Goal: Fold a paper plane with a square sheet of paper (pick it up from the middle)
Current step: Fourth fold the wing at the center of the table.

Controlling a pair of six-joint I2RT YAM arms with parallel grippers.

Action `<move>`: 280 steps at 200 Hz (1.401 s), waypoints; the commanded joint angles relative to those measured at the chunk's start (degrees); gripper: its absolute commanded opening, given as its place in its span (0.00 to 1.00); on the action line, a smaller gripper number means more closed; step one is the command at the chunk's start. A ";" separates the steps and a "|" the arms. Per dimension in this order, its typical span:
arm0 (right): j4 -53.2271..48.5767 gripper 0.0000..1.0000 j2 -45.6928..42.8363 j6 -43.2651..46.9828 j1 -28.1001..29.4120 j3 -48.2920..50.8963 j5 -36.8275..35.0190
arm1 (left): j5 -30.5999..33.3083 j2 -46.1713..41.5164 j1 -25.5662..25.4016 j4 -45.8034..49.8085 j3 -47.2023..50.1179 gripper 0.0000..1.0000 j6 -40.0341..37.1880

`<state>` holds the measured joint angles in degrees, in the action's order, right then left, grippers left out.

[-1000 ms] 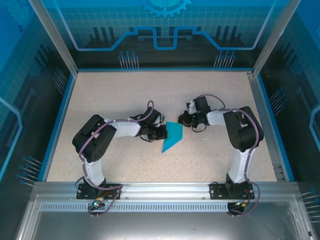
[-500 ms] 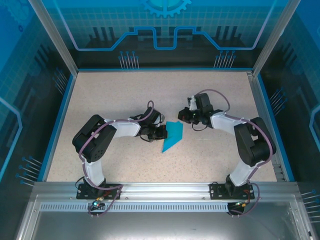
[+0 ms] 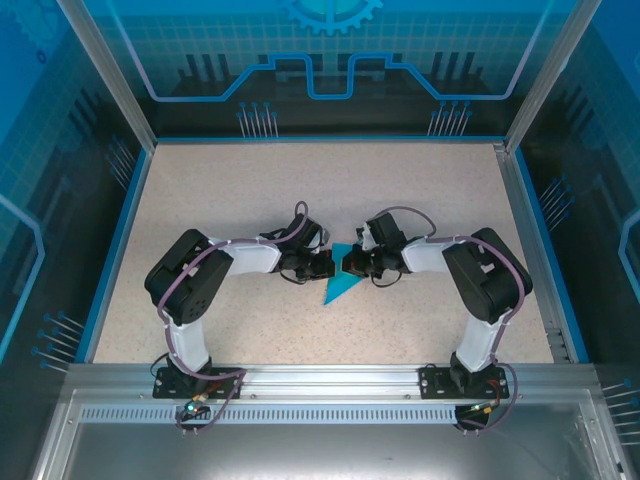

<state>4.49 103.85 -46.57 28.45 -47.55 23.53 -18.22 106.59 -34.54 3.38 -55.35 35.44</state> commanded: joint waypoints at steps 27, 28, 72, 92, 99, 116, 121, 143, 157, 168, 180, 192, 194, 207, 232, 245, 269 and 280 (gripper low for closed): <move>-3.99 0.00 2.27 -1.16 0.03 1.32 -4.01 | 1.45 -0.99 -0.46 9.11 0.90 0.00 -1.24; -4.15 0.00 2.34 -1.11 0.03 1.32 -4.10 | 1.35 -1.14 -0.49 9.11 0.79 0.00 -1.25; -8.31 0.00 3.30 -1.07 0.05 1.07 -7.40 | -0.41 -7.91 -0.43 8.81 -2.42 0.13 -0.65; -8.78 0.00 3.72 -1.24 0.11 0.98 -7.92 | -1.71 -10.02 -0.50 7.30 -1.40 0.17 0.39; -8.95 0.00 4.02 -1.29 0.12 0.81 -7.88 | -2.71 -10.23 -0.45 6.81 -1.05 0.17 0.48; -9.14 0.00 4.64 -1.47 0.13 0.52 -7.64 | -5.70 -10.13 -0.50 5.46 -0.53 0.18 1.11; -9.17 0.00 4.77 -1.47 0.16 0.37 -7.61 | -6.38 -9.94 -0.52 5.06 -0.38 0.18 1.40; -9.32 0.00 5.13 -1.63 0.21 0.19 -7.54 | -8.94 -8.41 -0.78 4.36 -0.75 0.18 1.72; -9.52 0.00 5.31 -1.82 0.17 0.05 -7.58 | -9.58 -7.14 -1.60 5.19 -1.56 0.18 1.35; -9.59 0.00 5.39 -1.97 0.20 0.00 -7.64 | -9.69 -6.19 -2.22 5.75 -2.04 0.18 1.12; -9.81 0.00 5.48 -2.11 0.21 -0.14 -7.75 | -9.21 -5.51 -2.76 6.63 -2.22 0.18 0.95; -10.02 0.00 5.70 -2.21 0.20 -0.24 -7.73 | -8.64 -4.93 -2.98 7.64 -2.13 0.17 0.86; -10.07 0.00 5.74 -2.21 0.20 -0.26 -7.76 | -8.53 -4.86 -2.98 7.73 -2.13 0.17 0.79; -10.25 0.00 6.03 -2.27 0.21 -0.43 -7.71 | -7.83 -4.40 -2.98 8.44 -1.95 0.17 0.90; -10.88 0.00 6.31 -2.28 0.21 -0.77 -8.06 | -5.65 -3.69 -2.92 10.15 -1.78 0.17 0.75; -11.08 0.00 6.40 -2.30 0.18 -0.79 -8.23 | -5.51 -3.52 -2.98 10.03 -1.39 0.17 0.79; -11.54 0.00 6.62 -2.17 0.21 -1.05 -8.58 | -5.39 -3.09 -2.98 9.94 -0.79 0.17 1.07; -11.68 0.00 6.71 -2.13 0.21 -1.14 -8.60 | -5.24 -2.96 -2.98 9.89 -0.48 0.17 1.13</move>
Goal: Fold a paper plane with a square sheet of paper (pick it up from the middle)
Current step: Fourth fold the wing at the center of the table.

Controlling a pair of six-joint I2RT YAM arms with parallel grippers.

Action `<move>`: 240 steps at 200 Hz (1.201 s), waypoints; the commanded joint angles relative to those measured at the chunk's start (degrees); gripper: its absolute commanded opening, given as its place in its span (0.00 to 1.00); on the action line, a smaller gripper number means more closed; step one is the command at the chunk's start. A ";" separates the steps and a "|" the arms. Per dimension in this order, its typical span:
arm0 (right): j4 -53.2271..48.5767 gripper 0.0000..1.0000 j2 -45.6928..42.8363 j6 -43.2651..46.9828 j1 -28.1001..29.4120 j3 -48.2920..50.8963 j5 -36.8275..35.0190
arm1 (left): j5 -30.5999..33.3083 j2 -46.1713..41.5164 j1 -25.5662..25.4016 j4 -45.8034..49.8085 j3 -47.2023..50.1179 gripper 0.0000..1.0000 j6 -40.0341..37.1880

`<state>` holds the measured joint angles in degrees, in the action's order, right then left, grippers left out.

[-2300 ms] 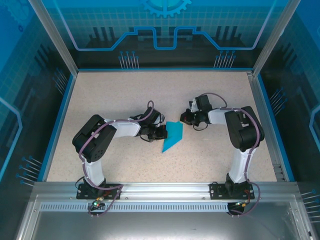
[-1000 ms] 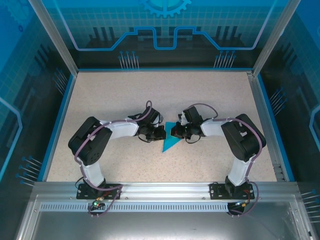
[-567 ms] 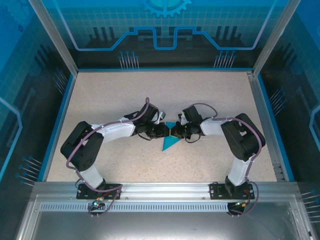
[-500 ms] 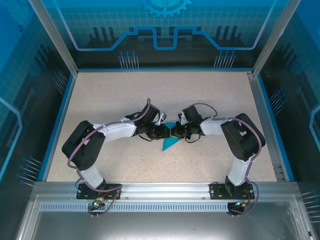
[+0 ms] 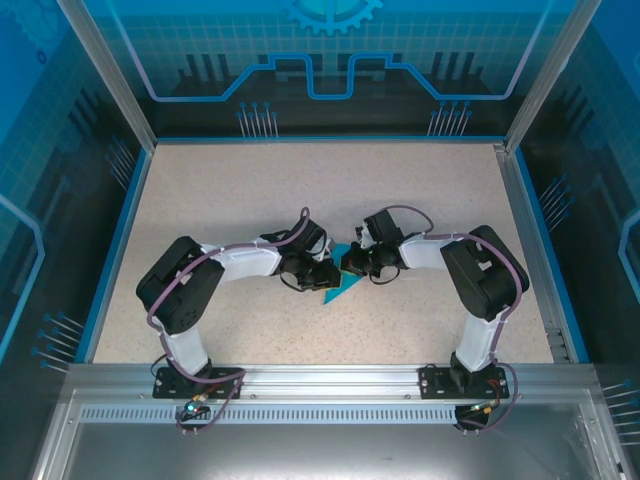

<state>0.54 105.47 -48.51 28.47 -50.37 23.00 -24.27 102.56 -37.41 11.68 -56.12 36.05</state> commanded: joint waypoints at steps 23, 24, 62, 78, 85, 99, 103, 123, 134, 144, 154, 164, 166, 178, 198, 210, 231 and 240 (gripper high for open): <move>-8.10 0.00 5.27 -0.27 0.14 1.69 -8.41 | 1.49 0.96 -0.08 1.59 0.91 0.17 0.66; -8.14 0.00 5.32 -0.27 0.16 1.73 -8.41 | 1.54 0.96 -0.10 1.59 0.96 0.17 0.72; -8.66 0.00 5.54 -0.21 0.18 1.60 -8.83 | 1.68 1.10 -0.12 1.08 1.96 0.17 1.20; -8.80 0.00 5.64 -0.25 0.18 1.47 -8.86 | 1.68 1.19 -0.04 0.72 2.53 0.17 1.54; -8.88 0.00 5.74 -0.27 0.16 1.46 -9.02 | 1.60 1.23 -0.12 0.50 2.74 0.17 1.57; -9.04 0.00 5.82 -0.27 0.18 1.42 -9.01 | 1.66 1.17 -0.10 0.38 3.02 0.17 1.57; -8.98 0.00 5.85 -0.22 0.14 1.41 -8.95 | 1.61 1.15 -0.08 0.29 3.09 0.17 1.67; -9.19 0.00 5.99 -0.25 0.18 1.41 -9.06 | 1.51 1.32 -0.18 0.28 3.36 0.17 1.65; -9.19 0.00 6.13 -0.29 0.17 1.33 -9.07 | 1.66 1.50 -0.15 0.27 3.55 0.17 1.79; -9.23 0.00 6.13 -0.33 0.18 1.33 -9.11 | 2.00 1.58 -0.21 0.34 3.77 0.17 1.87; -9.31 0.00 6.17 -0.31 0.17 1.33 -9.12 | 2.53 1.52 -0.21 0.60 3.98 0.17 1.91; -9.32 0.00 6.24 -0.32 0.18 1.31 -9.17 | 3.05 1.59 -0.21 0.95 4.14 0.17 1.92; -9.35 0.00 6.31 -0.35 0.18 1.30 -9.13 | 3.10 1.65 -0.21 1.03 4.21 0.17 1.92; -9.41 0.00 6.44 -0.32 0.18 1.33 -9.14 | 3.62 1.75 -0.21 1.19 4.58 0.17 2.01; -9.48 0.00 6.64 -0.43 0.18 1.26 -9.12 | 4.16 2.02 -0.20 1.33 5.08 0.17 2.23; -9.50 0.00 6.73 -0.44 0.18 1.19 -9.07 | 3.91 2.29 -0.16 1.17 5.27 0.17 2.30; -9.59 0.00 6.64 -0.42 0.17 1.06 -9.03 | 2.49 1.88 -0.38 0.35 5.40 0.17 2.73; -9.59 0.00 6.60 -0.38 0.18 1.11 -9.03 | 1.69 0.98 -0.38 -0.18 5.36 0.17 3.01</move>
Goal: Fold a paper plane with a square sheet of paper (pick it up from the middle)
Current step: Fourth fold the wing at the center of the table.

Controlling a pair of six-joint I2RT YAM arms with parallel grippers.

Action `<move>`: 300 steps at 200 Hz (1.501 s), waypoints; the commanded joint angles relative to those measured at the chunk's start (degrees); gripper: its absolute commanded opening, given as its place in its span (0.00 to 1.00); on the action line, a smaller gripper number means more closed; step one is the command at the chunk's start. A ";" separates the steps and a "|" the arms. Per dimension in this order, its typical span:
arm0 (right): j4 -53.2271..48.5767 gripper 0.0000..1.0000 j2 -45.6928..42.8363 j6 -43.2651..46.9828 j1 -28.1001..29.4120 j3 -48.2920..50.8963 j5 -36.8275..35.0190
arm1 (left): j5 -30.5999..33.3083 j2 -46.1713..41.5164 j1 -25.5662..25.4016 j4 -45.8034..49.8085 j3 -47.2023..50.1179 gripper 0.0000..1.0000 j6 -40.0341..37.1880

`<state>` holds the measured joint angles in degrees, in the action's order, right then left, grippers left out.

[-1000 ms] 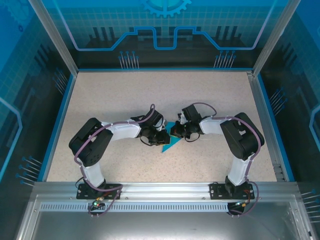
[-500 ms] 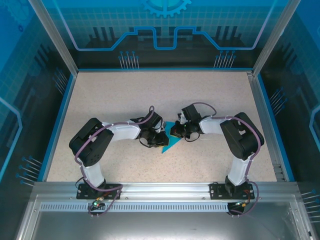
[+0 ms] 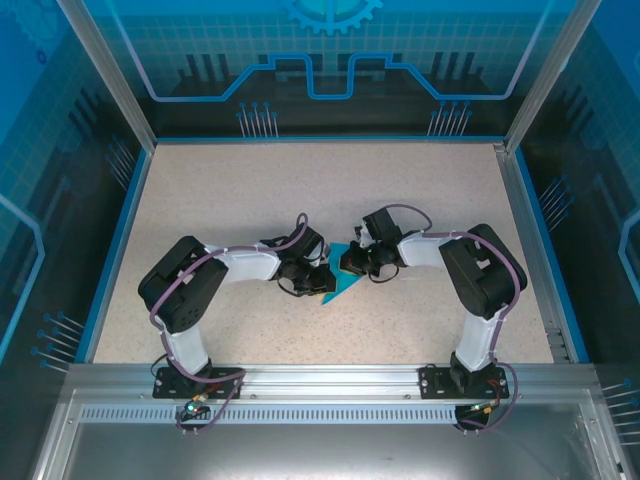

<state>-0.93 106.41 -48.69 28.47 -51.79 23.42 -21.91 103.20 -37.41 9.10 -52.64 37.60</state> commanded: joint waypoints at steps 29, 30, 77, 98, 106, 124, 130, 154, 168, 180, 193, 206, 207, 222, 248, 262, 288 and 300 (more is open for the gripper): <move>-8.31 0.00 5.48 -0.16 0.14 2.57 -9.40 | -2.70 -2.81 -0.36 1.37 1.96 0.17 1.99; -8.30 0.00 5.48 -0.17 0.16 2.57 -9.47 | -2.78 -2.90 -0.37 1.36 1.99 0.18 2.05; -8.32 0.00 5.88 -0.17 0.18 2.50 -9.35 | -3.81 -3.81 -0.95 0.59 3.20 0.18 2.59; -8.35 0.00 6.05 -0.08 0.19 2.49 -9.25 | -3.78 -3.54 -1.10 0.57 3.75 0.18 2.74; -8.31 0.00 6.14 -0.09 0.23 2.44 -9.34 | -3.74 -3.46 -1.17 0.69 3.92 0.18 2.79; -8.46 0.00 6.24 -0.03 0.16 2.31 -9.29 | -3.66 -3.29 -1.26 0.74 4.38 0.18 2.76; -8.47 0.00 6.29 -0.08 0.23 2.31 -9.27 | -3.53 -3.19 -1.31 0.74 4.48 0.18 2.78; -8.57 0.00 6.52 -0.04 0.18 2.20 -9.23 | -3.47 -2.40 -1.39 0.76 4.72 0.18 2.84; -8.56 0.00 6.60 -0.07 0.18 2.13 -9.27 | -3.28 -2.13 -1.51 0.82 4.86 0.18 2.82; -8.65 0.00 6.70 -0.07 0.18 2.13 -9.28 | -3.00 -1.66 -1.52 1.16 5.00 0.18 2.82; -8.74 0.00 6.80 -0.07 0.18 2.05 -9.29 | -2.68 -1.36 -1.53 1.31 5.33 0.17 2.87; -8.83 0.00 6.90 0.01 0.18 1.96 -9.31 | -2.71 -1.27 -1.57 1.16 5.91 0.17 3.11; -8.83 0.00 6.93 0.05 0.18 1.96 -9.29 | -2.71 -1.26 -1.55 1.13 5.99 0.17 3.14; -9.00 0.00 6.97 0.00 0.13 1.84 -9.28 | -2.61 -1.35 -1.67 1.09 6.59 0.17 3.28; -9.18 0.00 7.09 -0.01 0.16 1.78 -9.42 | -2.51 -1.77 -2.02 1.21 7.78 0.17 3.61; -9.27 0.00 7.09 -0.05 0.19 1.80 -9.52 | -2.49 -1.86 -2.32 1.43 8.35 0.16 3.62; -9.44 0.00 7.24 -0.14 0.18 1.96 -9.80 | -2.38 -2.59 -2.70 1.86 10.08 0.14 3.84; -9.53 0.00 7.36 -0.15 0.18 1.97 -9.87 | -2.42 -3.31 -2.88 2.05 10.86 0.13 3.90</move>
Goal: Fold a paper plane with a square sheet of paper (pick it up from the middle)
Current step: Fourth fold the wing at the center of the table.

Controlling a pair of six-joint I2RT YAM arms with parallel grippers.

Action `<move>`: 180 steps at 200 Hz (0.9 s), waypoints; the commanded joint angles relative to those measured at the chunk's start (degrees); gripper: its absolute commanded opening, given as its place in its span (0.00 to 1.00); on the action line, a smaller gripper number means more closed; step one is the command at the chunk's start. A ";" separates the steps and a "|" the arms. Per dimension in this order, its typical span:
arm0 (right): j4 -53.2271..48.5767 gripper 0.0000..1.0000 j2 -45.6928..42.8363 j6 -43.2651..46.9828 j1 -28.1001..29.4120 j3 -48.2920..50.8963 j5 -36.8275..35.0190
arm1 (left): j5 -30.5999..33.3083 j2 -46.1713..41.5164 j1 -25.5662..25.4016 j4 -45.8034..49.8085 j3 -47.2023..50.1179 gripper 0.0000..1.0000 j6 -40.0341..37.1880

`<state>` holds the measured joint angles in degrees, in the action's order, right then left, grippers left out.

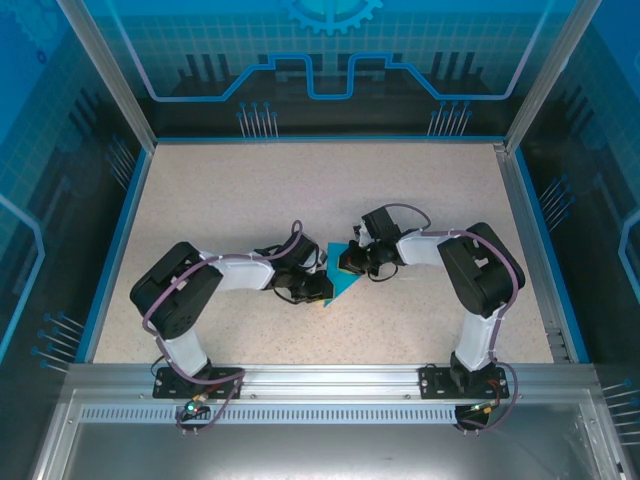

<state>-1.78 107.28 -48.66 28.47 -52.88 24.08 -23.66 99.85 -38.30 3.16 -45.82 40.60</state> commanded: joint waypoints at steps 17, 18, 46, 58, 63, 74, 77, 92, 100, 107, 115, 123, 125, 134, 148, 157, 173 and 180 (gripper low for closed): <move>-8.71 0.00 6.71 -0.26 0.18 2.92 -10.54 | -0.64 -0.75 -2.44 8.79 4.64 0.13 0.68; -8.74 0.00 6.71 -0.27 0.18 2.94 -10.59 | -0.62 -0.82 -2.46 8.84 4.67 0.13 0.65; -8.85 0.00 6.89 -0.30 0.18 2.96 -10.71 | -0.42 -2.18 -2.91 10.27 5.13 0.10 0.17; -8.94 0.00 7.01 -0.36 0.10 2.88 -10.82 | -0.33 -2.78 -2.92 10.86 5.34 0.10 -0.15; -8.94 0.00 7.02 -0.35 0.11 2.93 -10.81 | -0.24 -3.05 -2.98 11.02 5.35 0.09 -0.17; -8.94 0.00 7.00 -0.36 0.12 3.05 -10.87 | -0.07 -3.34 -3.06 11.32 5.25 0.07 -0.18; -8.94 0.00 7.01 -0.35 0.10 3.05 -10.86 | -0.07 -3.39 -3.08 11.41 5.22 0.07 -0.27; -8.95 0.00 7.00 -0.30 0.03 3.05 -10.89 | -0.07 -3.65 -3.16 11.49 5.18 0.05 -0.47; -8.94 0.00 6.97 -0.39 0.10 3.14 -10.89 | -0.07 -3.71 -3.13 11.58 5.11 0.04 -0.52; -8.94 0.00 6.97 -0.38 0.09 3.14 -10.89 | -0.15 -3.87 -3.22 11.68 4.94 0.03 -0.57; -8.95 0.00 7.10 -0.38 0.09 3.17 -10.89 | -0.12 -4.03 -3.18 11.86 4.71 0.03 -0.85; -8.96 0.00 7.00 -0.46 0.05 3.22 -10.94 | 0.06 -4.34 -3.18 12.22 4.40 0.03 -1.04; -8.95 0.00 6.98 -0.47 0.08 3.22 -10.99 | 0.16 -4.45 -3.18 12.38 4.35 0.03 -1.11; -8.94 0.00 7.01 -0.44 0.06 3.22 -10.93 | 0.57 -5.03 -3.20 12.61 3.85 0.03 -1.37; -8.85 0.00 6.98 -0.46 0.02 3.22 -10.87 | 1.86 -6.55 -3.11 12.98 2.84 0.02 -1.58; -8.76 0.00 7.00 -0.51 0.01 3.24 -10.82 | 2.90 -7.77 -3.08 12.93 2.03 0.03 -1.58; -8.68 0.00 6.98 -0.55 -0.07 3.25 -10.72 | 4.75 -9.82 -2.73 11.97 0.77 0.04 -1.24; -8.68 0.00 7.00 -0.55 0.05 3.29 -10.67 | 5.23 -10.36 -2.60 10.97 0.39 0.04 -0.91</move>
<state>-1.89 107.63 -48.69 28.47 -52.99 24.29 -21.17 92.99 -40.91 12.21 -43.27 40.16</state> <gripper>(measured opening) 0.042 0.051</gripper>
